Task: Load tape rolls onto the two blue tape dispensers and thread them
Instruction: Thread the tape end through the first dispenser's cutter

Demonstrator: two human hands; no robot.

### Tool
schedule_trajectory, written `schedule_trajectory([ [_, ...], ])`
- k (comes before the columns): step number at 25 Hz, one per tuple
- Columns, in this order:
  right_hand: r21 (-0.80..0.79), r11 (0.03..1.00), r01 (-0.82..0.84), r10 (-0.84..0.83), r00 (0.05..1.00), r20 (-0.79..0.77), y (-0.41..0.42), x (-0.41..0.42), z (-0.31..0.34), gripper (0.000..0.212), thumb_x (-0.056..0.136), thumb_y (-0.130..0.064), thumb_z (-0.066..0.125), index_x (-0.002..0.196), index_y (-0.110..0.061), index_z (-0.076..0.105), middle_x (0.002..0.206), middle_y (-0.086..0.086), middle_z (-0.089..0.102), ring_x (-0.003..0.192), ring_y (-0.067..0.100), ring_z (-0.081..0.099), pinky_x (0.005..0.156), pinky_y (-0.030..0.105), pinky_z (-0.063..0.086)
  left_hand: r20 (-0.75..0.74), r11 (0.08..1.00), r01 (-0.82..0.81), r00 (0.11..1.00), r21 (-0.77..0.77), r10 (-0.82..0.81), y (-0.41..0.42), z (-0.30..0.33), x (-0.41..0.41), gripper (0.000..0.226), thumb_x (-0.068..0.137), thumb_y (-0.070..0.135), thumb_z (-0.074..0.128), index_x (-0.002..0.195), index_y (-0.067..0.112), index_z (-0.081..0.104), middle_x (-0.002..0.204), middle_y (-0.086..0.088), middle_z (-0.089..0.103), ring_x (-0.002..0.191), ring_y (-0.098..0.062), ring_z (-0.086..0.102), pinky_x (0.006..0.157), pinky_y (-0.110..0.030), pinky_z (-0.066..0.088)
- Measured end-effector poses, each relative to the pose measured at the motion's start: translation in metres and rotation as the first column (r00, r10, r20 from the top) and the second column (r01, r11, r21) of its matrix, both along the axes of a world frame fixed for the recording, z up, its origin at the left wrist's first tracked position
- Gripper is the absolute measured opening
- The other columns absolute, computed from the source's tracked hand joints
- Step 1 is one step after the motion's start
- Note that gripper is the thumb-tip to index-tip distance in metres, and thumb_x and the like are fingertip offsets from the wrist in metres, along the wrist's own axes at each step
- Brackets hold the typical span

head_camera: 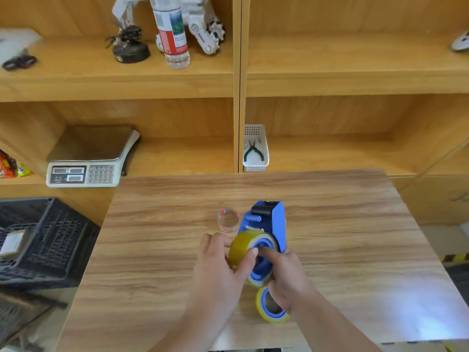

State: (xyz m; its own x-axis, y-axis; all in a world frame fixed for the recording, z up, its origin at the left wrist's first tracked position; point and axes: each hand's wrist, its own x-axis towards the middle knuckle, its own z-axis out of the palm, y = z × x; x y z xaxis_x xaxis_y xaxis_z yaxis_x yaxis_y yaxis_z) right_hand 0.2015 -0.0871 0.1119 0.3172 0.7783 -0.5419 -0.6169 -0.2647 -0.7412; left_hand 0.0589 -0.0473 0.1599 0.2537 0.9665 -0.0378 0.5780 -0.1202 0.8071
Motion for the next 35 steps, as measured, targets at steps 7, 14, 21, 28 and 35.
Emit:
schedule_trajectory([
  [7,0.061,0.997,-0.046,0.054,0.989,-0.135,-0.007,0.015,0.009,0.034,0.072,0.0,0.068,0.102,0.017,0.066,0.099,0.03,0.062,0.096,0.042,0.058,0.095,0.061,0.048,0.085,0.998,-0.042,0.996,0.046,0.038,-0.023,0.004,0.021,0.04,0.077,0.066,0.066,0.094,0.033,0.05,0.097,0.015,0.048,0.077,-0.011,0.058,0.064,-0.026,0.043],
  [14,0.134,0.946,-0.294,0.318,0.922,-0.22,-0.021,0.042,0.021,0.029,0.092,0.014,0.05,0.11,0.007,0.071,0.083,0.021,0.072,0.068,0.028,0.073,0.06,0.035,0.06,0.007,0.905,0.413,0.909,0.105,-0.416,0.022,0.038,0.01,0.029,0.085,0.058,0.063,0.11,0.044,0.071,0.106,0.019,0.043,0.095,-0.012,0.053,0.071,-0.012,0.043],
  [21,0.167,0.891,-0.422,0.454,0.849,-0.272,-0.03,0.039,0.034,0.029,0.086,0.006,0.056,0.108,-0.002,0.073,0.08,0.01,0.077,0.065,0.018,0.075,0.056,0.027,0.057,-0.172,0.778,0.627,0.772,0.045,-0.612,0.04,0.063,0.006,0.011,0.093,0.047,0.067,0.089,0.041,0.076,0.09,0.019,0.052,0.071,-0.017,0.056,0.062,-0.024,0.044],
  [28,0.146,0.733,-0.665,0.656,0.635,-0.408,-0.025,0.039,0.032,0.026,0.096,-0.023,0.057,0.118,-0.011,0.059,0.086,0.007,0.056,0.063,0.015,0.061,0.06,0.029,0.052,-0.437,0.534,0.834,0.535,0.137,-0.723,0.053,0.097,0.023,0.025,0.098,0.048,0.051,0.089,0.034,0.07,0.086,0.019,0.043,0.08,0.009,0.046,0.067,-0.009,0.034],
  [35,0.216,0.68,-0.701,0.702,0.538,-0.466,-0.026,0.043,0.037,0.026,0.089,-0.034,0.064,0.108,-0.017,0.065,0.084,0.003,0.051,0.065,0.014,0.054,0.061,0.027,0.048,-0.378,0.516,0.856,0.47,-0.024,-0.798,0.07,0.104,0.059,0.013,0.095,0.034,0.068,0.088,0.028,0.077,0.085,0.017,0.053,0.082,-0.006,0.058,0.071,-0.027,0.048],
])
